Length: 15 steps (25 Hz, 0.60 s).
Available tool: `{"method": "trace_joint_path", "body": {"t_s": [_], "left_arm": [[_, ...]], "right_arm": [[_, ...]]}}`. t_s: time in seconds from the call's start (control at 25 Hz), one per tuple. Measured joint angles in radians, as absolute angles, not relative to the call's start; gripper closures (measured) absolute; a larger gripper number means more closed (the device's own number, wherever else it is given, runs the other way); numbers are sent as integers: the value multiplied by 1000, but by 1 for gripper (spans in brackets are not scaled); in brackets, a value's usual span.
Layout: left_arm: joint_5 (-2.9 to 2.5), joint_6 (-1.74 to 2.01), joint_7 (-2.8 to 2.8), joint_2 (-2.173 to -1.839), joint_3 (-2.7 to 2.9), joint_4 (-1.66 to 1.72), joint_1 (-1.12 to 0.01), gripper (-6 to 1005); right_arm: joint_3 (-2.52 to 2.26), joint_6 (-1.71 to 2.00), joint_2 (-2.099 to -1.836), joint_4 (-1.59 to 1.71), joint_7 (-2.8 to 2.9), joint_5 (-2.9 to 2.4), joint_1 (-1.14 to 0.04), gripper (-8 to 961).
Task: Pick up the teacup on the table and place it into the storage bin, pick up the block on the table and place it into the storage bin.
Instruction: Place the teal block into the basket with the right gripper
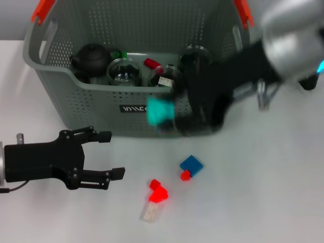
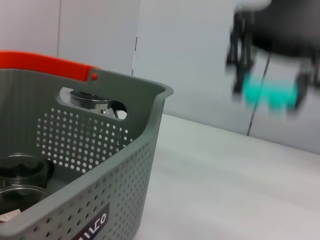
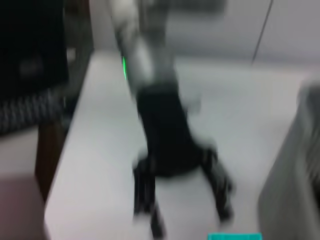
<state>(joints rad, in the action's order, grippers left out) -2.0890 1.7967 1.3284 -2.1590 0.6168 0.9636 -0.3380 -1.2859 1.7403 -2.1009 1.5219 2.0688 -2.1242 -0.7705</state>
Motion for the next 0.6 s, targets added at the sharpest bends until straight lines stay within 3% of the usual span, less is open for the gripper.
{"method": "trace_joint_path", "body": {"t_s": [0.24, 0.6], "left_arm": [[-2089, 1798, 1328, -2158, 619, 964, -343, 54], [-2089, 1798, 1328, -2157, 620, 962, -352, 53]], "right_arm": [[-1120, 1611, -2099, 1531, 2096, -2053, -823, 459], [-1101, 1292, -2089, 1254, 2132, -2210, -921, 437]]}}
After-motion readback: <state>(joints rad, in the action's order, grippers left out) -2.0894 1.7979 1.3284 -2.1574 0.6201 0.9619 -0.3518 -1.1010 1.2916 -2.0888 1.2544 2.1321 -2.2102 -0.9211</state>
